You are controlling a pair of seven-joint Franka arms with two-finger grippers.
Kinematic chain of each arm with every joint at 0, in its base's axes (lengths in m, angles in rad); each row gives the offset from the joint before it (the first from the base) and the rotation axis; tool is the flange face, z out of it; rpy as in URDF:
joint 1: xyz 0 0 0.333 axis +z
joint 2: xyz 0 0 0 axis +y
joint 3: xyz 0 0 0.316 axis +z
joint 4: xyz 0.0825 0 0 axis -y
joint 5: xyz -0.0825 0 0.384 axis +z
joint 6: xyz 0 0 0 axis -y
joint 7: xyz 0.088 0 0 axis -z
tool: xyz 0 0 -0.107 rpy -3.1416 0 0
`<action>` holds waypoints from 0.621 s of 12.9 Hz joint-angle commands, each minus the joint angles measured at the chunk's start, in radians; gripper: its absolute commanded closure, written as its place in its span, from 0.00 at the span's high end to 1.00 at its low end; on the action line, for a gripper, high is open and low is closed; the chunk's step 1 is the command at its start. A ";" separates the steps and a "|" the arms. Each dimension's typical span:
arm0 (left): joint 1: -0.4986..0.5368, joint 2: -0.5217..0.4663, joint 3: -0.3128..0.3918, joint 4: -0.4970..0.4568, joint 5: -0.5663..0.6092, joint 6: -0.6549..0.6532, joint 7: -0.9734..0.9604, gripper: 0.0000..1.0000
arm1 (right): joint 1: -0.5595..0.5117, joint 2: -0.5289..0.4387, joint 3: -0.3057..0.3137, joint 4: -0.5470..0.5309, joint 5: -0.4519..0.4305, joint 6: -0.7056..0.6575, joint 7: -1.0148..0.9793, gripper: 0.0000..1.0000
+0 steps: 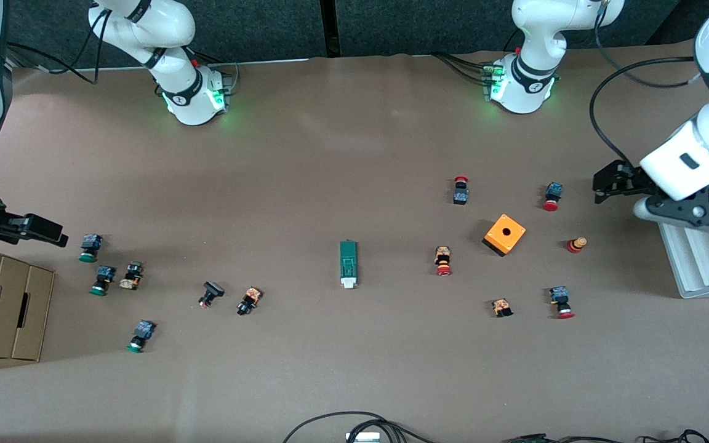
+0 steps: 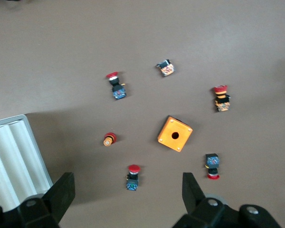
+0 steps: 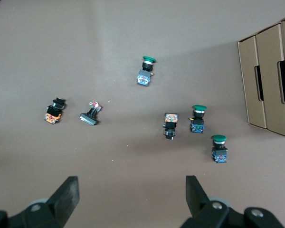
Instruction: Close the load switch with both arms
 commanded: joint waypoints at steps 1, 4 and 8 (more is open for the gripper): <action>-0.034 -0.112 0.072 -0.133 -0.012 0.060 0.004 1.00 | 0.001 -0.009 0.004 -0.011 0.007 -0.012 0.006 1.00; -0.030 -0.093 0.072 -0.077 -0.017 0.029 -0.002 1.00 | -0.001 -0.009 0.003 -0.010 0.005 -0.012 0.003 1.00; -0.028 -0.088 0.072 -0.069 -0.012 -0.002 -0.104 1.00 | -0.004 -0.010 0.001 -0.010 0.005 -0.019 -0.030 1.00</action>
